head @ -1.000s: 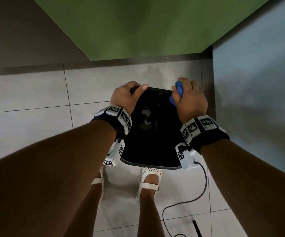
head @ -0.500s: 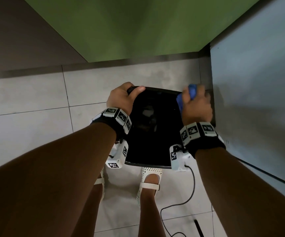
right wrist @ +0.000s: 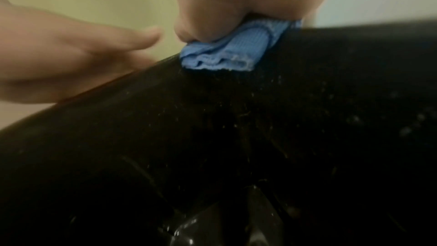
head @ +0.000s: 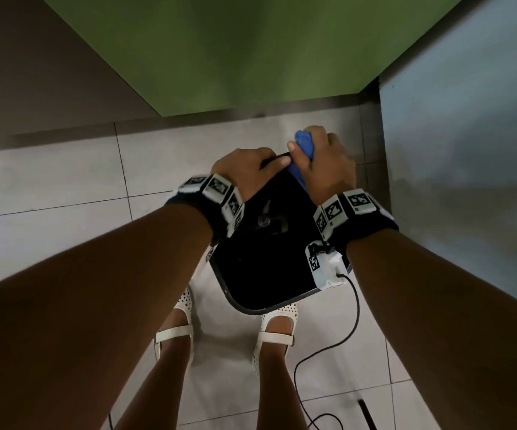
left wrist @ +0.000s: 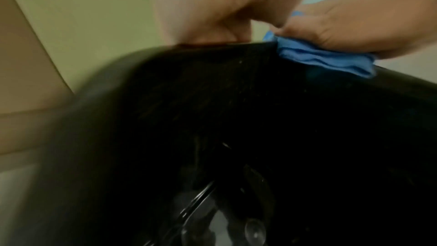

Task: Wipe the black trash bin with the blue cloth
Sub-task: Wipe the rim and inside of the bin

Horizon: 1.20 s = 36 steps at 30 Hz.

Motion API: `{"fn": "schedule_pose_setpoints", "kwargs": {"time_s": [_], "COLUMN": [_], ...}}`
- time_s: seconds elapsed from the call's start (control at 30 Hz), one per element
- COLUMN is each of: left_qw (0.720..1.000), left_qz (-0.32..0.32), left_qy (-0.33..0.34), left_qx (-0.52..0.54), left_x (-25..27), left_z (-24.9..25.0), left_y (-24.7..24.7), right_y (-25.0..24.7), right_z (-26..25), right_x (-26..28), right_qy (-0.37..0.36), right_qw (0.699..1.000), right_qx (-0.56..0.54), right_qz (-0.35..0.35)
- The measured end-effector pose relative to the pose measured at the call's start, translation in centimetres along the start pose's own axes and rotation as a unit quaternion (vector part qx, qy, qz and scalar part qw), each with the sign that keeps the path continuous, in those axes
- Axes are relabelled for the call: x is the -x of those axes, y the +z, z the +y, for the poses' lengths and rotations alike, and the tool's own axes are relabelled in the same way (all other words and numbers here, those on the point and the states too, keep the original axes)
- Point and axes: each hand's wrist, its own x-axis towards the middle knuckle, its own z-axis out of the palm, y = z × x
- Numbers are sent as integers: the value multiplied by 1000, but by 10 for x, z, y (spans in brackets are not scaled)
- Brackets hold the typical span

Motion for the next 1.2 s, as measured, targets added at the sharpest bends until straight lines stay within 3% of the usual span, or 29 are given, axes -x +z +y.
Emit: {"fn": "schedule_pose_setpoints", "kwargs": {"time_s": [0.1,0.23,0.33,0.47,0.6,0.67,0.73,0.9,1.03,1.2], "left_qw": [998,998,998,994,994,995,996,998,998,995], "left_qz": [-53,-51,-41,-9,-28,-27,-21,0,20,28], "left_qy": [-13,-10,-28,-48,-49,-52,-59,-48,-66,-100], "left_qx": [10,17,43,93,93,83,65,31,16,7], "left_x": [-12,-14,-17,-11,-4,0,3,10,12,15], "left_z": [0,-8,-10,-13,-6,-2,0,3,5,8], "left_y": [2,7,6,7,12,17,24,31,33,34], "right_y": [0,-3,-7,-5,-2,2,6,9,6,4], "right_z": [-1,3,5,5,12,12,6,0,10,28], "right_x": [-2,-11,-9,1,6,6,7,9,15,32], "right_qy": [24,62,53,33,24,16,16,19,-34,44], "right_qw": [997,984,980,997,999,995,990,993,995,991], "right_qx": [-67,-163,-193,-64,23,48,25,-8,51,64], "right_qz": [1,-26,-8,30,19,91,135,116,73,112]}}
